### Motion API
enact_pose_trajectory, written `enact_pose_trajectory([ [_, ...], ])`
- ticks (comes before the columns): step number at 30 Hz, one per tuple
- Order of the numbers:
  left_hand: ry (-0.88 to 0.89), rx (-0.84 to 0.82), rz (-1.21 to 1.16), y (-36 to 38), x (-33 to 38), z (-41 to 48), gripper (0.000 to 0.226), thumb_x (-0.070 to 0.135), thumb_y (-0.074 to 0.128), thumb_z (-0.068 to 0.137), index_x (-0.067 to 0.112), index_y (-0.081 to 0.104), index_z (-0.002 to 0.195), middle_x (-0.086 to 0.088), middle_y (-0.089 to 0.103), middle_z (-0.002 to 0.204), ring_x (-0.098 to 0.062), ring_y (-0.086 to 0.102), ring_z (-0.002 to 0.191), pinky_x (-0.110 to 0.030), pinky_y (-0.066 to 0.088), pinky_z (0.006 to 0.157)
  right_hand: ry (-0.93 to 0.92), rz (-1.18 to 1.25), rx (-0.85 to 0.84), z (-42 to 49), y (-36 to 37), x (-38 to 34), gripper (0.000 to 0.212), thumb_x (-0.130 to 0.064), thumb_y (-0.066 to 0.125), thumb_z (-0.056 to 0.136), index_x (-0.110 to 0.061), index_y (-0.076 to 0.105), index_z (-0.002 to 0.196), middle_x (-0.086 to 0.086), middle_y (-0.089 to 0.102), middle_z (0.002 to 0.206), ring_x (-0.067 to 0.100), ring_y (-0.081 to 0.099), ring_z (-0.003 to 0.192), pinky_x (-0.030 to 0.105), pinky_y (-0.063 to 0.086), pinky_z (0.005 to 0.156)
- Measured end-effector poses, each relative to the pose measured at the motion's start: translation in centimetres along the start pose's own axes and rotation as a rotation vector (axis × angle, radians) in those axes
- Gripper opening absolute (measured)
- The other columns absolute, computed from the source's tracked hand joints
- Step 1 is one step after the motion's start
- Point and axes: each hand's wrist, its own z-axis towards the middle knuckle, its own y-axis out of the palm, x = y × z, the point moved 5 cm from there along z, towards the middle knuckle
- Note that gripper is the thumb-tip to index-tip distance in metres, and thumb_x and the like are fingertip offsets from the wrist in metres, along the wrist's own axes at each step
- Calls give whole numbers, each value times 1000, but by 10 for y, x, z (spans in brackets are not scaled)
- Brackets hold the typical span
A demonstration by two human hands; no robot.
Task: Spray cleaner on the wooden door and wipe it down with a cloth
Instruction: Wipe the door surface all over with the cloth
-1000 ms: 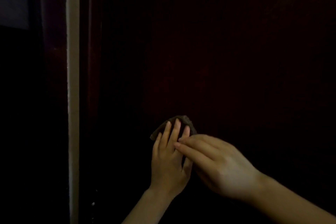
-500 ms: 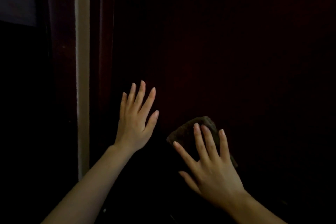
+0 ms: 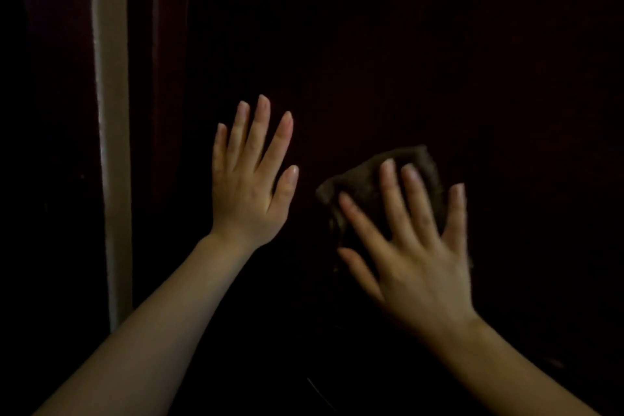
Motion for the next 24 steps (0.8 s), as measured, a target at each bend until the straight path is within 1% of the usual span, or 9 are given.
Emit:
enact_pose_trajectory([
  [2, 3, 1, -4, -1, 2, 1, 52, 45, 12, 99, 21, 3, 144, -9, 11, 151, -18, 1, 142, -41, 1, 116, 45, -41, 26, 13, -2, 5, 52, -48, 34, 97, -26, 32, 145, 18, 15, 151, 35, 12, 141, 59, 4, 111],
  [3, 3, -3, 1, -1, 2, 2, 52, 45, 12, 99, 20, 5, 144, -10, 12, 151, -19, 2, 141, -41, 1, 116, 27, -46, 22, 15, 0, 0, 52, -47, 33, 98, -26, 31, 145, 19, 15, 151, 35, 13, 141, 59, 3, 111],
  [7, 9, -14, 10, -2, 3, 4, 52, 42, 14, 99, 16, 18, 144, -14, 16, 150, -28, 8, 142, -42, 2, 115, -266, -29, -62, -14, 18, -36, 51, -40, 33, 97, -23, 34, 145, 13, 13, 153, 32, 10, 143, 55, -2, 114],
  [10, 9, -8, 7, -2, 4, 4, 52, 42, 14, 99, 15, 19, 144, -14, 16, 150, -23, 5, 141, -44, 3, 115, -442, -49, -111, -31, 24, -37, 55, -37, 29, 95, -18, 27, 146, 14, -1, 157, 29, 0, 144, 53, -7, 114],
  [13, 11, -6, 16, -1, 4, 4, 52, 41, 15, 99, 15, 19, 144, -15, 17, 150, -25, 7, 141, -45, 4, 115, -431, -43, -99, -24, 20, -28, 59, -36, 25, 93, -15, 16, 148, 15, -11, 156, 28, -4, 144, 52, -9, 114],
  [16, 17, 0, 33, -1, 4, 5, 52, 41, 14, 99, 14, 19, 144, -16, 18, 150, -23, 7, 140, -45, 6, 115, -362, -18, -109, -23, 21, -33, 67, -37, 25, 91, -14, 2, 150, 15, -6, 156, 29, -2, 144, 52, -10, 114],
  [18, 12, 0, 31, -1, 6, 4, 52, 42, 14, 100, 15, 19, 144, -17, 19, 150, -25, 8, 141, -46, 7, 115, -362, -25, -126, -31, 25, -45, 65, -39, 25, 93, -11, 7, 149, 10, 3, 155, 29, 1, 143, 53, -11, 113],
  [20, 11, 3, 19, -1, 7, 4, 52, 41, 15, 100, 15, 19, 144, -17, 20, 150, -26, 9, 141, -47, 7, 114, -433, -49, -157, -44, 32, -59, 63, -41, 28, 93, -11, 16, 148, 8, 6, 155, 29, -1, 142, 54, -12, 113],
  [24, 12, 2, 36, -3, 6, 3, 52, 40, 17, 100, 14, 19, 145, -19, 20, 150, -22, 6, 141, -48, 8, 114, -572, -58, -246, -62, 36, -68, 71, -48, 40, 91, -13, 16, 148, 9, 3, 154, 29, -6, 143, 54, -15, 112],
])
